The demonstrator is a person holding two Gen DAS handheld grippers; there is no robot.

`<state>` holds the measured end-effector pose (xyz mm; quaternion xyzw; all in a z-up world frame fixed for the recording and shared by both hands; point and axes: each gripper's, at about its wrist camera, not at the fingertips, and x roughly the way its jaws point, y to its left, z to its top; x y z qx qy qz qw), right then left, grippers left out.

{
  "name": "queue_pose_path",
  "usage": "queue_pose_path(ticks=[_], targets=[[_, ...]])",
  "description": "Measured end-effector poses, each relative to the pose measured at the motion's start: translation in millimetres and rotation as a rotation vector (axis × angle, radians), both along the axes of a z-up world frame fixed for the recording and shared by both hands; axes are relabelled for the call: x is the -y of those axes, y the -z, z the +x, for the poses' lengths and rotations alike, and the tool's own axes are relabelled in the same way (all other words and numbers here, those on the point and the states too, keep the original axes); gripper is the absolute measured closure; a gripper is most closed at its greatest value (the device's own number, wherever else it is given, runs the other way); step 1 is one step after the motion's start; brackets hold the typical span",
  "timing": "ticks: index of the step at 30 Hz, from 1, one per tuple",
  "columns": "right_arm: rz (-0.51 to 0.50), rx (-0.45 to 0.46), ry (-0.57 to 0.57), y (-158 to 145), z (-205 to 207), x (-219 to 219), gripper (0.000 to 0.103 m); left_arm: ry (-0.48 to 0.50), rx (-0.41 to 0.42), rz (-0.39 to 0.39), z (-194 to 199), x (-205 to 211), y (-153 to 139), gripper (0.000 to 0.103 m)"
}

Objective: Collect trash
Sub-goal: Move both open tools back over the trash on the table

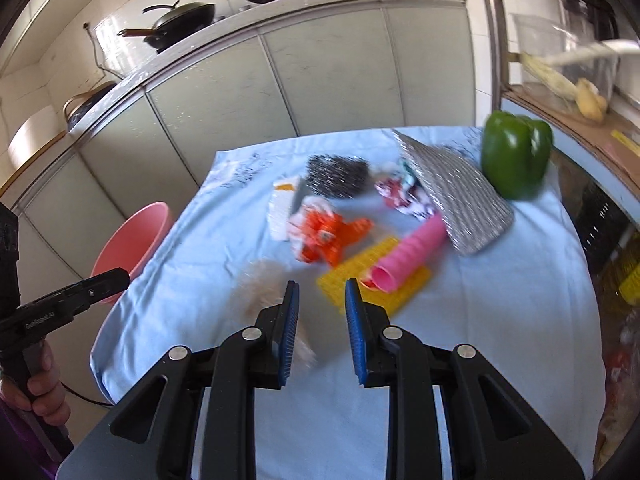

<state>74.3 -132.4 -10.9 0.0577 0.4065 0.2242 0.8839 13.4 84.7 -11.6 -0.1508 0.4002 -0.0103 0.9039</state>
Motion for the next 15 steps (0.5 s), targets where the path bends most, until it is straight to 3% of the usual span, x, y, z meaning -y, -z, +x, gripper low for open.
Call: queue_pose_path(ticks=[4, 15], targets=[[0.006, -0.010, 0.015, 7, -3, 9, 0.079, 0.048, -0.017, -0.006, 9, 18, 4, 0.070], [0.051, 0.000, 0.052, 11, -2, 33, 0.079, 0.182, -0.014, 0.025, 67, 75, 1, 0.067]])
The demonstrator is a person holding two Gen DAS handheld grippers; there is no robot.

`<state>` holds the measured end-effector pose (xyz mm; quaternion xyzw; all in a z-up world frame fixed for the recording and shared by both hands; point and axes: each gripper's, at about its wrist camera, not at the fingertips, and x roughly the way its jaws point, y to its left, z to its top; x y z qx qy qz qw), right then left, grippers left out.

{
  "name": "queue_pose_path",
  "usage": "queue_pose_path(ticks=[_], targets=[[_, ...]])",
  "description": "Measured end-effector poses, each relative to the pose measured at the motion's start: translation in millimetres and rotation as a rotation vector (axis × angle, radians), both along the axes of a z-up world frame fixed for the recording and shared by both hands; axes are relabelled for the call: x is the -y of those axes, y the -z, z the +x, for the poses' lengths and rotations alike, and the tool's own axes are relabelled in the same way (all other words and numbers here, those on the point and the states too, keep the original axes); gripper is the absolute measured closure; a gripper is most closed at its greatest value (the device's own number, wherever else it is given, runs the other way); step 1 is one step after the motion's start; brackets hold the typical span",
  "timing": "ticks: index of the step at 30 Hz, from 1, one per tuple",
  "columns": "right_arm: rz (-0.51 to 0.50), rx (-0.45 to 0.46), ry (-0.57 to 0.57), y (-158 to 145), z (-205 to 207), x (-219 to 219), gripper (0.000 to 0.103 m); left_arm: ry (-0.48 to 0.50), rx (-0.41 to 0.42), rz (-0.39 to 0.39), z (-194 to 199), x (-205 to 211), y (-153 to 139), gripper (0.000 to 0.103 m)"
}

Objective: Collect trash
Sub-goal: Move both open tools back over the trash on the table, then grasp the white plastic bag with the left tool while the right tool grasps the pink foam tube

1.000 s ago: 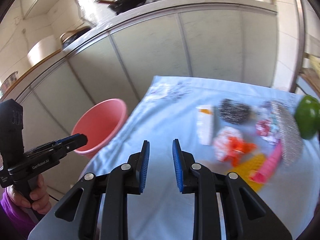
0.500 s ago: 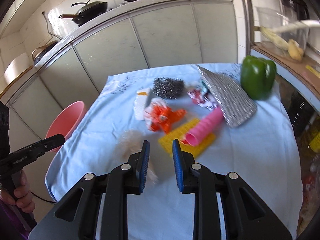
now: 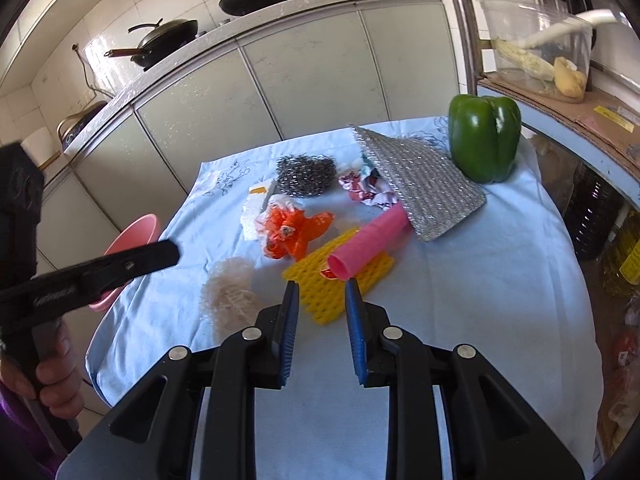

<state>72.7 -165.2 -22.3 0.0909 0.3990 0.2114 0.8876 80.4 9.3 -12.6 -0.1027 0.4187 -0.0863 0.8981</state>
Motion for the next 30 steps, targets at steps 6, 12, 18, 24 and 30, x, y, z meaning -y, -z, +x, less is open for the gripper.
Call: queue_pose_path(ticks=[6, 12, 18, 24, 30], targets=[[0.010, -0.013, 0.028, 4, 6, 14, 0.071, 0.011, -0.051, -0.006, 47, 18, 17, 0.067], [0.015, -0.019, 0.050, 8, 14, 21, 0.069, -0.008, -0.095, 0.010, 78, 29, 33, 0.066], [0.012, -0.028, 0.051, 11, 19, 21, 0.069, -0.031, -0.085, 0.048, 90, 33, 46, 0.048], [0.008, -0.047, 0.054, 14, 25, 19, 0.069, 0.016, -0.064, -0.049, 93, 33, 50, 0.059], [0.003, -0.059, 0.068, 16, 26, 20, 0.069, 0.038, -0.012, -0.042, 81, 36, 42, 0.067]])
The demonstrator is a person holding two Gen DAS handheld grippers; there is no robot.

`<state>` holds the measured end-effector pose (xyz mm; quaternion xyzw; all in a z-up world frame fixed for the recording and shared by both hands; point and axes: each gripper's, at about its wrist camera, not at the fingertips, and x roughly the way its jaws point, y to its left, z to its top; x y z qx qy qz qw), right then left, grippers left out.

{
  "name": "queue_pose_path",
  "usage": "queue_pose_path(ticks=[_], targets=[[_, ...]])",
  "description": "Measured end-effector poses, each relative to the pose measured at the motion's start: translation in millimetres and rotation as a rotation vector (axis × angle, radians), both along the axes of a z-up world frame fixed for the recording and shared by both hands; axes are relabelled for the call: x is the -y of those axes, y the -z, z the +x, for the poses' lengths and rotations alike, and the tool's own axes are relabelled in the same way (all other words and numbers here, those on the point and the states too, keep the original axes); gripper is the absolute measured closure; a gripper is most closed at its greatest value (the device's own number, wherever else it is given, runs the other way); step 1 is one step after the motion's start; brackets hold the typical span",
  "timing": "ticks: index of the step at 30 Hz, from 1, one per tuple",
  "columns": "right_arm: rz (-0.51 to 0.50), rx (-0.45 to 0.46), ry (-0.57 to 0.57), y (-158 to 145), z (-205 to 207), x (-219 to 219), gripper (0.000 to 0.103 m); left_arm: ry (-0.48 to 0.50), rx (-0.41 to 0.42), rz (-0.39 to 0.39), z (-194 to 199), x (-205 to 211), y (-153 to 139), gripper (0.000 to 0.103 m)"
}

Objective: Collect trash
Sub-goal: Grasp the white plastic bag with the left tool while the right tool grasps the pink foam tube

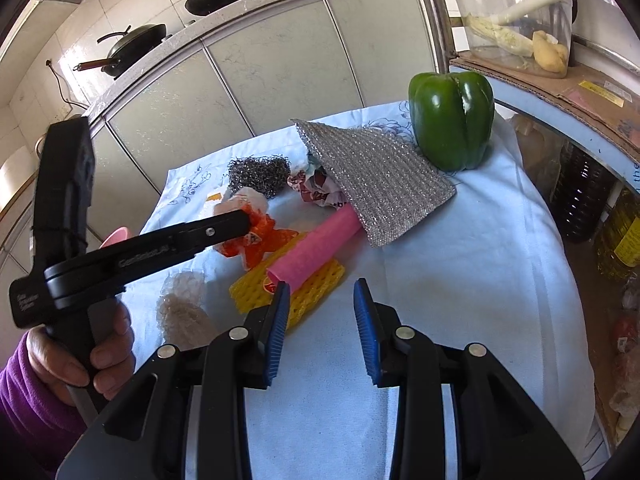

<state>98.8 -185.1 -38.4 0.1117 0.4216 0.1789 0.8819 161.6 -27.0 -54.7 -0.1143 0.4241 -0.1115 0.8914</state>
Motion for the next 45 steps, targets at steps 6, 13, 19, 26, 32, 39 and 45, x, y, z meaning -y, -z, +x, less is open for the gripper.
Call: queue_pose_path(ticks=[6, 13, 19, 26, 32, 39, 45], targets=[[0.035, -0.020, 0.009, -4, 6, -4, 0.063, -0.007, 0.091, 0.022, -28, -8, -24, 0.067], [0.045, -0.060, 0.048, -1, 29, -20, 0.062, -0.044, 0.117, -0.004, -58, -28, -36, 0.067], [0.007, -0.109, 0.124, 12, 42, -32, 0.062, -0.088, 0.125, -0.034, -83, -55, -40, 0.067], [0.008, -0.094, 0.145, 15, 31, -18, 0.074, -0.112, 0.131, -0.044, -99, -70, -41, 0.067], [-0.010, -0.070, 0.115, 6, 11, -8, 0.080, -0.129, 0.136, -0.047, -114, -77, -42, 0.067], [-0.073, -0.039, 0.055, -4, -29, -4, 0.080, -0.134, 0.135, -0.040, -128, -80, -41, 0.067], [-0.120, -0.060, 0.004, 0, -53, -6, 0.080, -0.126, 0.117, -0.024, -139, -77, -34, 0.067]])
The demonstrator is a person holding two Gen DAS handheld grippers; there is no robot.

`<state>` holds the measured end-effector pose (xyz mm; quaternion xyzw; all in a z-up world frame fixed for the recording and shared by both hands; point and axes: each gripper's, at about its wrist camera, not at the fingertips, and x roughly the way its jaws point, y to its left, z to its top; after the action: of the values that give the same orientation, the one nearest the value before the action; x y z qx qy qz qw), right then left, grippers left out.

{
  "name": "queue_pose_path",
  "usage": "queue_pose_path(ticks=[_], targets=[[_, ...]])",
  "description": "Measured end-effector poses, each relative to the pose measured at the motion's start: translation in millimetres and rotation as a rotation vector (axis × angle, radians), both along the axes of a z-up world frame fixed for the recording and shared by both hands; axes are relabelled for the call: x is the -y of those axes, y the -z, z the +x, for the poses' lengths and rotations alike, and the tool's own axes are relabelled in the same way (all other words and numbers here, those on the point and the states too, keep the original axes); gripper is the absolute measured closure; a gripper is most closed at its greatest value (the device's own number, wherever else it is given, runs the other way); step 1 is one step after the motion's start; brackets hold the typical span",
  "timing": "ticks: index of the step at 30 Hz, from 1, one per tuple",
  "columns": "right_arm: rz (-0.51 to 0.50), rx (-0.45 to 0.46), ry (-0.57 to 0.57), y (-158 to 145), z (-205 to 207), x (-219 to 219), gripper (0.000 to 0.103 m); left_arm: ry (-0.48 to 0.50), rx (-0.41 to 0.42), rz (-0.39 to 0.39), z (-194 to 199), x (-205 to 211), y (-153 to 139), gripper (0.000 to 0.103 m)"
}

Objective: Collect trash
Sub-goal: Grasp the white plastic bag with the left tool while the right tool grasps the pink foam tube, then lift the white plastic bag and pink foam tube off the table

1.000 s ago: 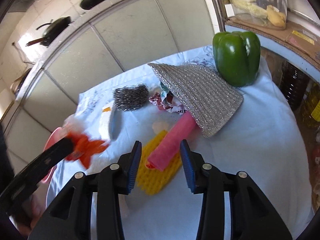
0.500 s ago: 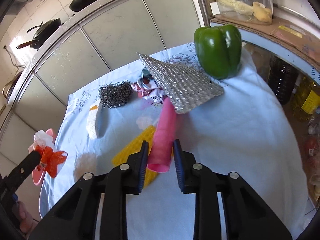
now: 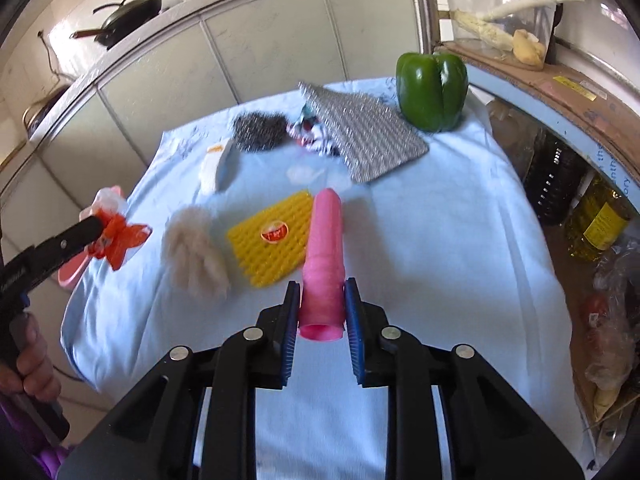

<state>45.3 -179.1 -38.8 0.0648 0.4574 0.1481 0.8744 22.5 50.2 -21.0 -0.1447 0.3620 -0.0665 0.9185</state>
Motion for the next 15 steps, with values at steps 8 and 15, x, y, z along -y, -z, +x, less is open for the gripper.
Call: queue_pose_path(ticks=[8, 15], targets=[[-0.033, -0.075, -0.048, 12, -10, -8, 0.080, 0.004, -0.010, 0.001, -10, 2, 5, 0.067], [-0.043, -0.072, -0.066, 5, -11, -11, 0.078, 0.017, -0.007, 0.001, -13, 4, 4, 0.067]])
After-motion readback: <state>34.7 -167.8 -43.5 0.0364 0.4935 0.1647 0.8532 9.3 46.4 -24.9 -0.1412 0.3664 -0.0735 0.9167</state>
